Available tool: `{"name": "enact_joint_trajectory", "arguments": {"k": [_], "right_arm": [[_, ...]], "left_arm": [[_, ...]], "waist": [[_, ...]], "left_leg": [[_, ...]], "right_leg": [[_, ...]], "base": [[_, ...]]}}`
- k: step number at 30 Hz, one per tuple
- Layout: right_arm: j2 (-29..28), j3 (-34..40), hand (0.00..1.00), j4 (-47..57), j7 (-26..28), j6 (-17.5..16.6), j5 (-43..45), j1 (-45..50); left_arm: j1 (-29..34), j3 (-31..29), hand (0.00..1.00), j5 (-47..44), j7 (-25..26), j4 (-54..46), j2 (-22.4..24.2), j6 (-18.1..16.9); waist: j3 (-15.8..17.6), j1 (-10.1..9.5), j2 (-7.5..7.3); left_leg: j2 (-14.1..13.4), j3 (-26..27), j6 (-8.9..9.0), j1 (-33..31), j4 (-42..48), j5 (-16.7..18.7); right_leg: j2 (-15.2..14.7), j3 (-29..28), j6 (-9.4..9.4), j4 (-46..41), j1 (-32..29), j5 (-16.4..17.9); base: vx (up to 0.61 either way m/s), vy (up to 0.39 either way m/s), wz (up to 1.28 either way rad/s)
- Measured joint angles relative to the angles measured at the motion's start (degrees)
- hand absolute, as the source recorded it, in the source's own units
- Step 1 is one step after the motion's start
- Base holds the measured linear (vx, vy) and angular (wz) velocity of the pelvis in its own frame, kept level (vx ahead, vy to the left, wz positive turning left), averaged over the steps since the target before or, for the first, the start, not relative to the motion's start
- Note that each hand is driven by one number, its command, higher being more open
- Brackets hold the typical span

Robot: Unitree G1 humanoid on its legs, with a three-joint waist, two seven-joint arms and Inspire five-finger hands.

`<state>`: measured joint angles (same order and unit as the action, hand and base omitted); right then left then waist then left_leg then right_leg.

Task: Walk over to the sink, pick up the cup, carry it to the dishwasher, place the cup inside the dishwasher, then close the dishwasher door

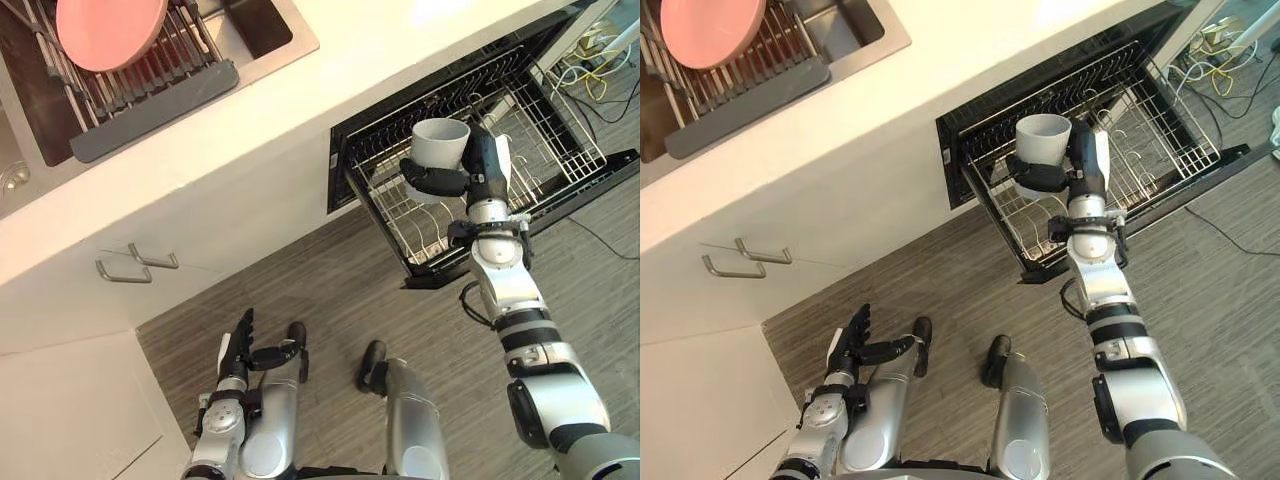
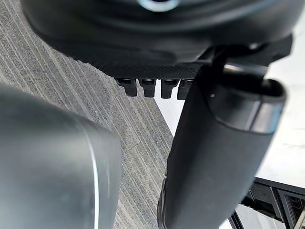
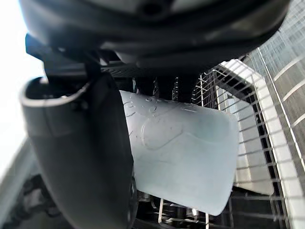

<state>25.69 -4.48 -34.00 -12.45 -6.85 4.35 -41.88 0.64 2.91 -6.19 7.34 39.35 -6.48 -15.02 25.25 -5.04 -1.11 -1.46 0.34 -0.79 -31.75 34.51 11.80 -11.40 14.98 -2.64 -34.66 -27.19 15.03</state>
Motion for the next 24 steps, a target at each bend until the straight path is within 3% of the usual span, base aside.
{"name": "enact_joint_trajectory", "arguments": {"k": [13, 24], "right_arm": [[2.01, -6.17, 0.00, -14.97, 1.40, 3.48, -9.06, -11.82], [1.57, -7.39, 0.00, -19.77, 1.31, 5.38, -13.56, -14.26]], "left_arm": [[-3.60, 1.00, 1.00, -1.22, 1.79, 1.58, -0.06, -0.38], [-5.58, 0.97, 1.00, -1.70, 3.94, 2.26, 0.29, -0.31]], "waist": [[0.90, -0.64, -0.58], [0.90, -1.23, -0.58]], "left_leg": [[-0.10, -1.09, 0.16, -3.67, 1.28, 0.09], [-0.28, -1.26, 0.22, -6.27, 2.59, 0.10]], "right_leg": [[0.04, 1.05, 0.00, -0.46, -2.51, 0.00], [-0.26, 1.77, 0.31, -2.10, -5.05, 0.17]], "base": [[0.01, -0.005, 0.02], [-0.02, -0.009, 0.00]]}}
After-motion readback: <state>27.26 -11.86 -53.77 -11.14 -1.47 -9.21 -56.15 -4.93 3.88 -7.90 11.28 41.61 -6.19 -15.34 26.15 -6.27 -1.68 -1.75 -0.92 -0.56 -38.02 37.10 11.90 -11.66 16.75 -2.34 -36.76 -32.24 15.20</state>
